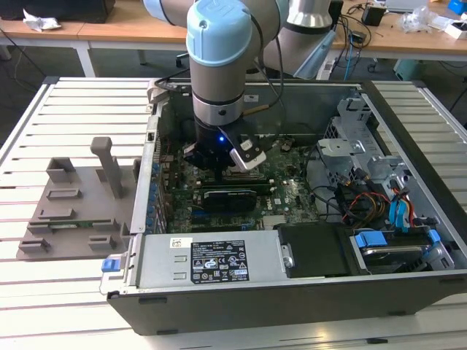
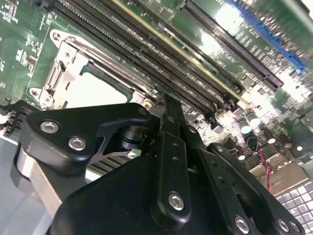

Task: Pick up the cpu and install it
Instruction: 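Install the second cpu locking lever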

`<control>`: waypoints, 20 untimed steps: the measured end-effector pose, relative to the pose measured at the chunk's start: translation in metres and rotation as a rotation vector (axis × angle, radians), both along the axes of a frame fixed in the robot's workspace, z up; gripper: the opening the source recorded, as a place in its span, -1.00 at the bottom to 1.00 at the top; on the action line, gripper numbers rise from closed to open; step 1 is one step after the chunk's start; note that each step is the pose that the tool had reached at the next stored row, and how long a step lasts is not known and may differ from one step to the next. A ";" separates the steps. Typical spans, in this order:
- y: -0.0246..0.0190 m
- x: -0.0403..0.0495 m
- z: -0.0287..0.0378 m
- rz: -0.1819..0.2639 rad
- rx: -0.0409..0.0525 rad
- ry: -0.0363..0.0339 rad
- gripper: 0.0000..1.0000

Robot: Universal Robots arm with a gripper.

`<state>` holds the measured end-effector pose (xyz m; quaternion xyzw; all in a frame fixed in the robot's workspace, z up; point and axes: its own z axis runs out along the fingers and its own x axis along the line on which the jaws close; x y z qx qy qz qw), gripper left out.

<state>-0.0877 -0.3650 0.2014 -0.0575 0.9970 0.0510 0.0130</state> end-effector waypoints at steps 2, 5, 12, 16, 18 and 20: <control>0.0006 0.0000 -0.0003 0.002 0.0004 -0.0001 -0.79; 0.0008 0.0000 0.0039 0.002 0.0006 -0.0012 -0.79; 0.0280 0.0067 0.0128 0.003 -0.0598 0.0047 -0.79; 0.0425 0.0147 0.0126 0.003 -0.0879 0.0130 -0.79; 0.0480 0.0183 0.0127 0.003 -0.0964 0.0166 -0.79; 0.0558 0.0228 0.0124 0.003 -0.1055 0.0227 -0.79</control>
